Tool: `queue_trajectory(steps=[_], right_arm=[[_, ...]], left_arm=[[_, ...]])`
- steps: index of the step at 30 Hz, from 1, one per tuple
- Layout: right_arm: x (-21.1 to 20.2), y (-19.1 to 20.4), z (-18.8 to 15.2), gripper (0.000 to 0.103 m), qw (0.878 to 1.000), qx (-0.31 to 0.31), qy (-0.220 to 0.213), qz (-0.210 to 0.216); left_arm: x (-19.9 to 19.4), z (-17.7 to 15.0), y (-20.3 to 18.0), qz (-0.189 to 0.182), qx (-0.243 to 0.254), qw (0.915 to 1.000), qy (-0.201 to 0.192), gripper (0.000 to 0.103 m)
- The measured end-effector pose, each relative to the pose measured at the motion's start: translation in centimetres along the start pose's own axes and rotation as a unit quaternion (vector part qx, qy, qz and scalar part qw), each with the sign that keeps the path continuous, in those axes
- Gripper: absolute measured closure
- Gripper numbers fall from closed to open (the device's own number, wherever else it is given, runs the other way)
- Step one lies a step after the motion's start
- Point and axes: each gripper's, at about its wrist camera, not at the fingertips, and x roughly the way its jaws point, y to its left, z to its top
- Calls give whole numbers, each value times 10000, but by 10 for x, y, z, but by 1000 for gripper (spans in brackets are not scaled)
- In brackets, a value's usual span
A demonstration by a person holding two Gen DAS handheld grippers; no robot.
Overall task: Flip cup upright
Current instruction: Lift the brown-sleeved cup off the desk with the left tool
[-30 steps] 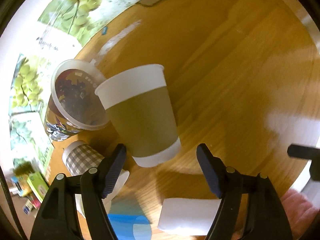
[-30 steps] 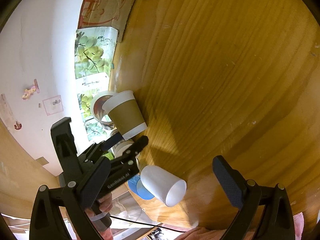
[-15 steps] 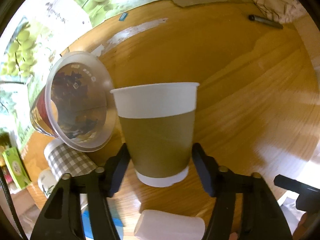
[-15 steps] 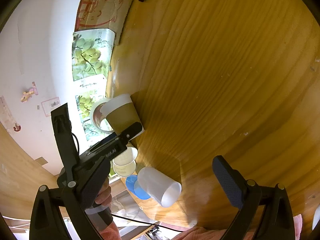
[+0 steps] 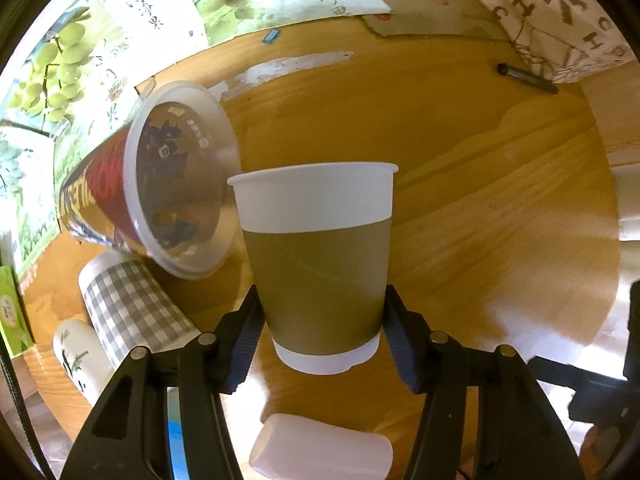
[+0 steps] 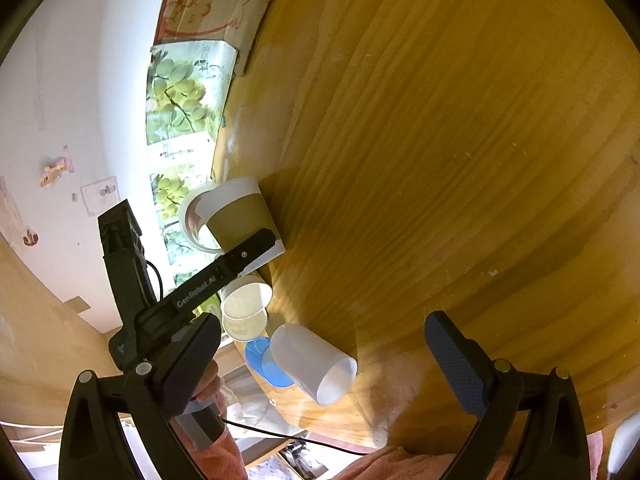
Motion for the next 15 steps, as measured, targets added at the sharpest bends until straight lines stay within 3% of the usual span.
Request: queue_trajectory(steps=[9,15], right_arm=[[9,20,-7,1,9990,-422,132,-65],[12,36,-22,1,9973,-722,49,-95]], left_arm=[[-23,-42,53,-464,-277,9977,-411,42],[-60,-91,73,-796,-410,9925,-830,42]])
